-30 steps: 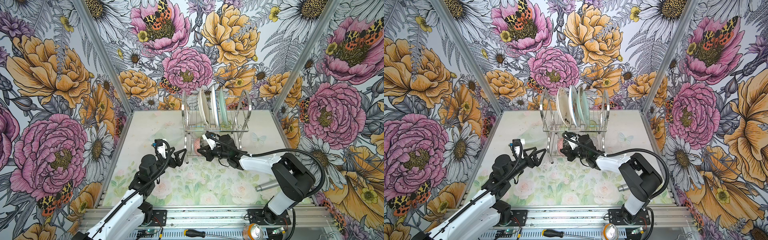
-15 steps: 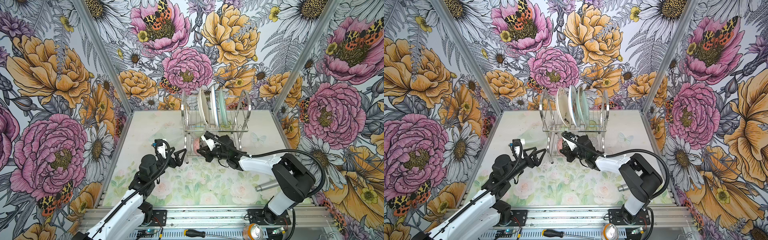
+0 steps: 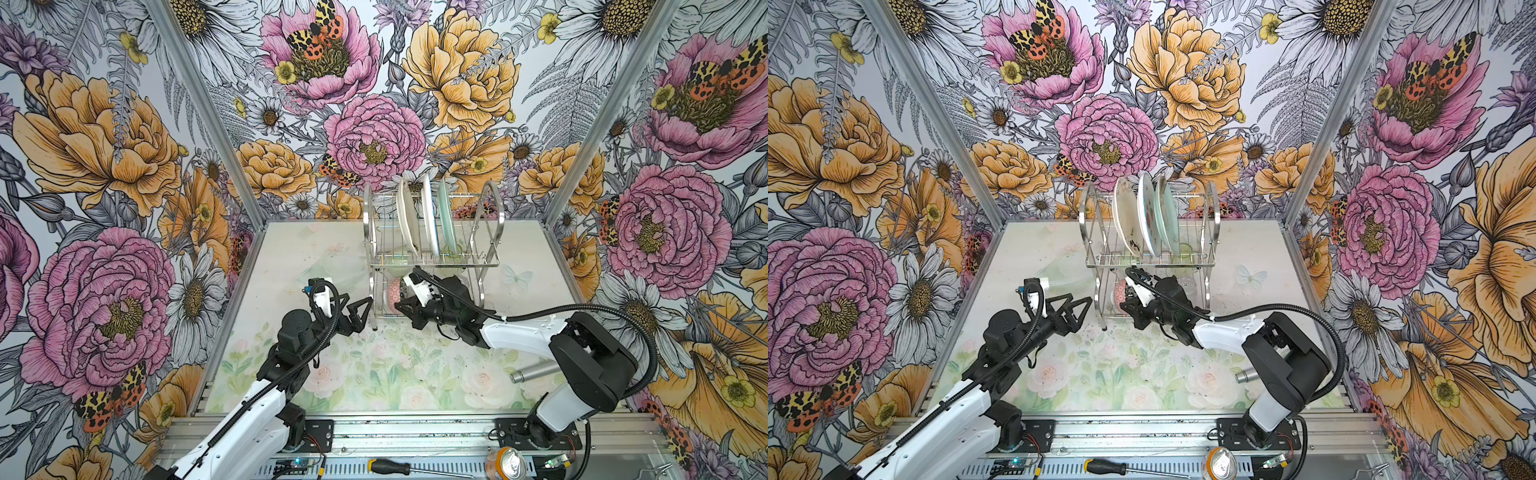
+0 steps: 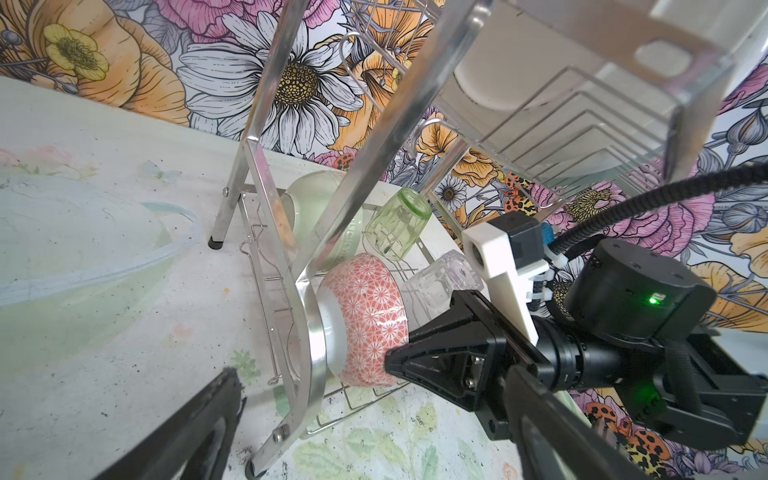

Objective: Unload the mixed dishes from the dish rack
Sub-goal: 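Close the right gripper on the rim of the pink-and-black patterned bowl, then pull the gripped patterned bowl out of the rack toward the robot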

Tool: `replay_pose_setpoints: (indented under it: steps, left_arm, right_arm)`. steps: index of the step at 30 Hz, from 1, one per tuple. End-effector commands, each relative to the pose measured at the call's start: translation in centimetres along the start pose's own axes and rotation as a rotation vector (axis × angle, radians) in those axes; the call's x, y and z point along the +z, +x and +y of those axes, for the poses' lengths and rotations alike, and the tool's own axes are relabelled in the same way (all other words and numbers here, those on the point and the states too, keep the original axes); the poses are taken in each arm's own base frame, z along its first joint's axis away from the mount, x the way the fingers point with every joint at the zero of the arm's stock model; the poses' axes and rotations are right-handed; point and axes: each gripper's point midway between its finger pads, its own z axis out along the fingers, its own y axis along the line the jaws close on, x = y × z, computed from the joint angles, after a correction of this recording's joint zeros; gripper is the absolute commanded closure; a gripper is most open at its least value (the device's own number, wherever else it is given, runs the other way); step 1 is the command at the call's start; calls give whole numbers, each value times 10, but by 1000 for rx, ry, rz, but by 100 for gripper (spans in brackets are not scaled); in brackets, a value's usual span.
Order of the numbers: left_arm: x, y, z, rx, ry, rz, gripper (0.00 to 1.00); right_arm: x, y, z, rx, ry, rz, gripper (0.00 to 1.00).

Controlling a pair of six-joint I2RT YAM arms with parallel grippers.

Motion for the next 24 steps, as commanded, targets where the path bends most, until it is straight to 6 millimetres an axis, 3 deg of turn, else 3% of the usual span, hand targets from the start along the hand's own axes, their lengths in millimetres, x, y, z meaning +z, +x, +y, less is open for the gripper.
replay_pose_setpoints:
  steps: [1,14,24]
  left_arm:
    - [-1,-6,-2,9,-9,-14,1]
    - [-2,-8,-3,16,-13,-15,1]
    - [-2,-12,-4,20,-11,-27,1]
  right_arm:
    - [-16,-63,35,-104,-90,-226,100]
    - [-3,-62,32,-83,-114,-249,100]
    - [-17,-58,31,-98,-75,-229,100]
